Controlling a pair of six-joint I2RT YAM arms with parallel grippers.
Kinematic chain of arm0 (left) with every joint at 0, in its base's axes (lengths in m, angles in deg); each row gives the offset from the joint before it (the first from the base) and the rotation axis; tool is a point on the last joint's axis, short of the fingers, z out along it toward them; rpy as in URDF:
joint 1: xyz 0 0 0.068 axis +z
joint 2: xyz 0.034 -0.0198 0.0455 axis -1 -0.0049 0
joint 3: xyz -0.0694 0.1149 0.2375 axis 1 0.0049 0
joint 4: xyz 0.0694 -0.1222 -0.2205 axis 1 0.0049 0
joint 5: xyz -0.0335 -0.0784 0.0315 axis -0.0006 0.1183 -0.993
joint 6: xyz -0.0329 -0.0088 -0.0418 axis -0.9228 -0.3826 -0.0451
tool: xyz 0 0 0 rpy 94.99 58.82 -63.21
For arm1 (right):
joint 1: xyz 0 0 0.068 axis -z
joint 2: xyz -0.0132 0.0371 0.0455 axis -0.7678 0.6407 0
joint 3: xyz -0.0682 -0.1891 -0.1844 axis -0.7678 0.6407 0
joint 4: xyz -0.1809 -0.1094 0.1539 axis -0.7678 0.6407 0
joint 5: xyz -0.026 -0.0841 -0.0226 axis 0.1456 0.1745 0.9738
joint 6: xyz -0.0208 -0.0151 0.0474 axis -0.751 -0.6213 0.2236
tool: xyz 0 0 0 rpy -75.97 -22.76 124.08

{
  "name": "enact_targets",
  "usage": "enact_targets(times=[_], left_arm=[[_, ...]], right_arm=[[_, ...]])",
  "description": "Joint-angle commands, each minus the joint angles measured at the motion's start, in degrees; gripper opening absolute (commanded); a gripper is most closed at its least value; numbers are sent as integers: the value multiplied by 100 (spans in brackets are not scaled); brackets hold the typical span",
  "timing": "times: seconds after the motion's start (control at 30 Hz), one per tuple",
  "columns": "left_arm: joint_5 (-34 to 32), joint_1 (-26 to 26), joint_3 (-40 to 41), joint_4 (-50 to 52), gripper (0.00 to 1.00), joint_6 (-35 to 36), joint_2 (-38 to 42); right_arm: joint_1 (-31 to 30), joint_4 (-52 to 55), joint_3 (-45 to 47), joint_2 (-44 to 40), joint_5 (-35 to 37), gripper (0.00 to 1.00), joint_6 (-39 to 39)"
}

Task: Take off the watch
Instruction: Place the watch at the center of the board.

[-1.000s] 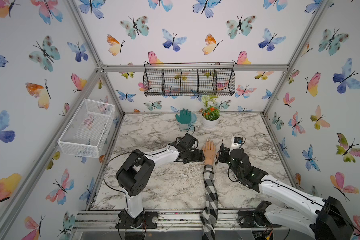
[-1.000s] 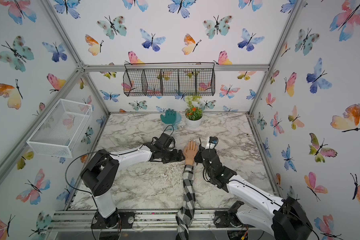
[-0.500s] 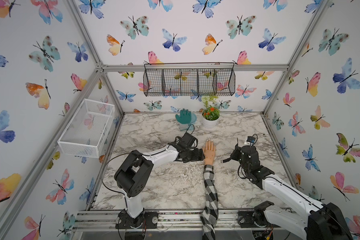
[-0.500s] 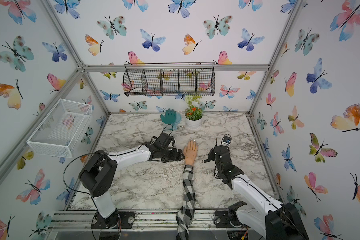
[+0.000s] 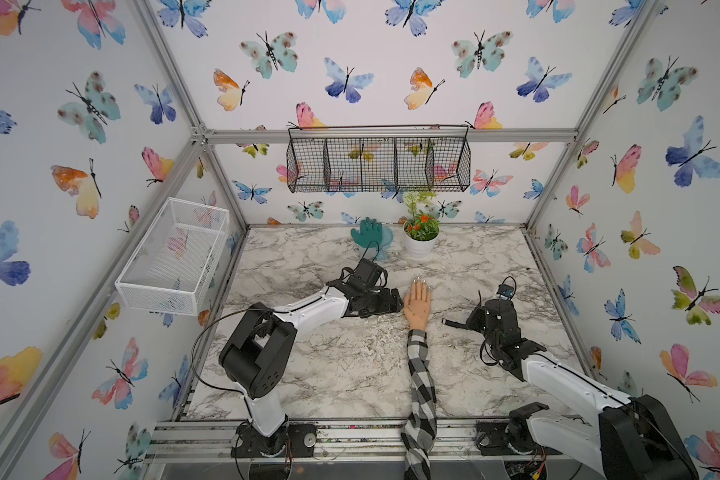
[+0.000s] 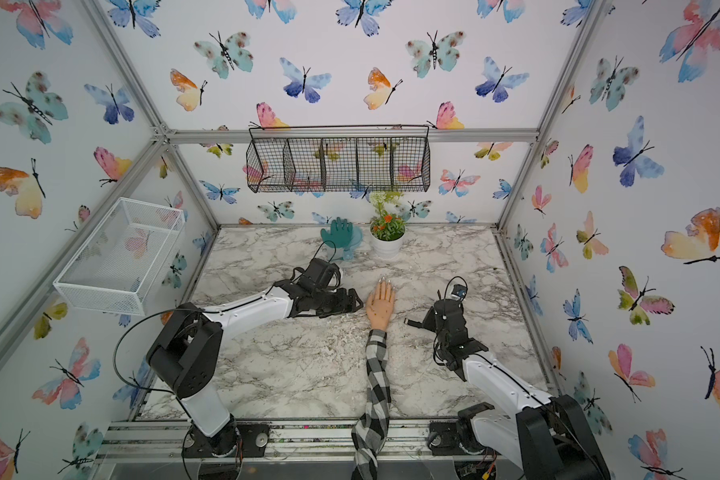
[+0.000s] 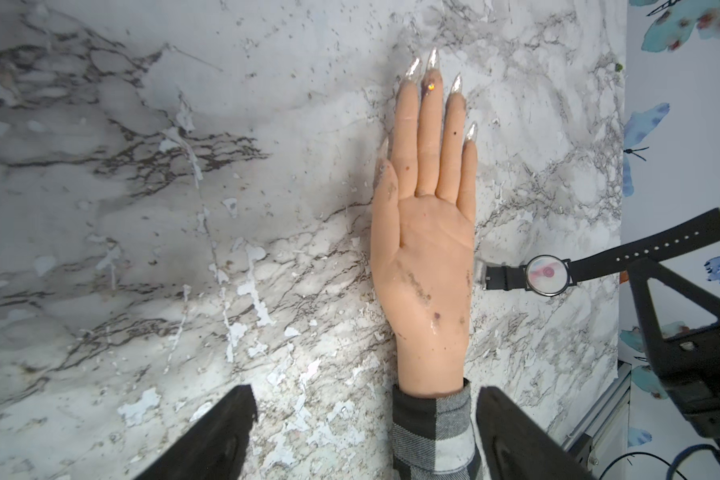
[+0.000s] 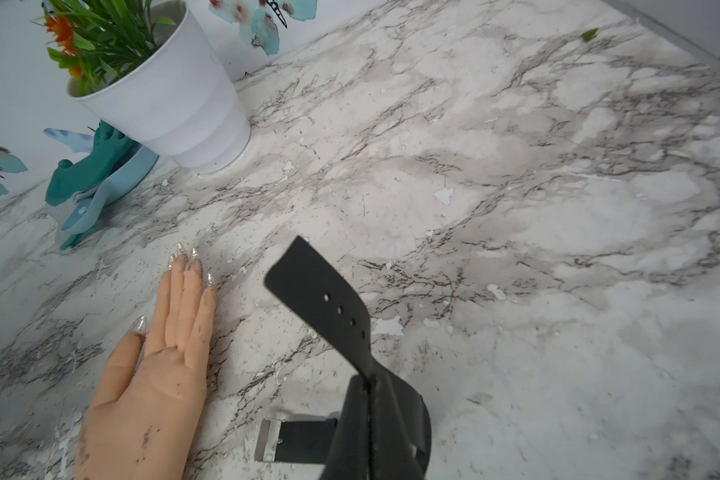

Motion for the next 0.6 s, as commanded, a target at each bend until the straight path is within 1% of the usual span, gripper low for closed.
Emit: enact_targets(times=[0.0,0.17,0.37,0.57], left_arm=[[-134,39,-30,183,86,98,220],[-157,50,-28,200,86,80,283],[-161,42,-27,200,86,69,324],[-162,43,-22,200,86,70,351]], right_arm=[[86,-124,144,67,-55,3,136],[219,-106,297,64,-16,2,259],[289,-18,448,-4,48,5,392],[425,149,374,3,197,6,463]])
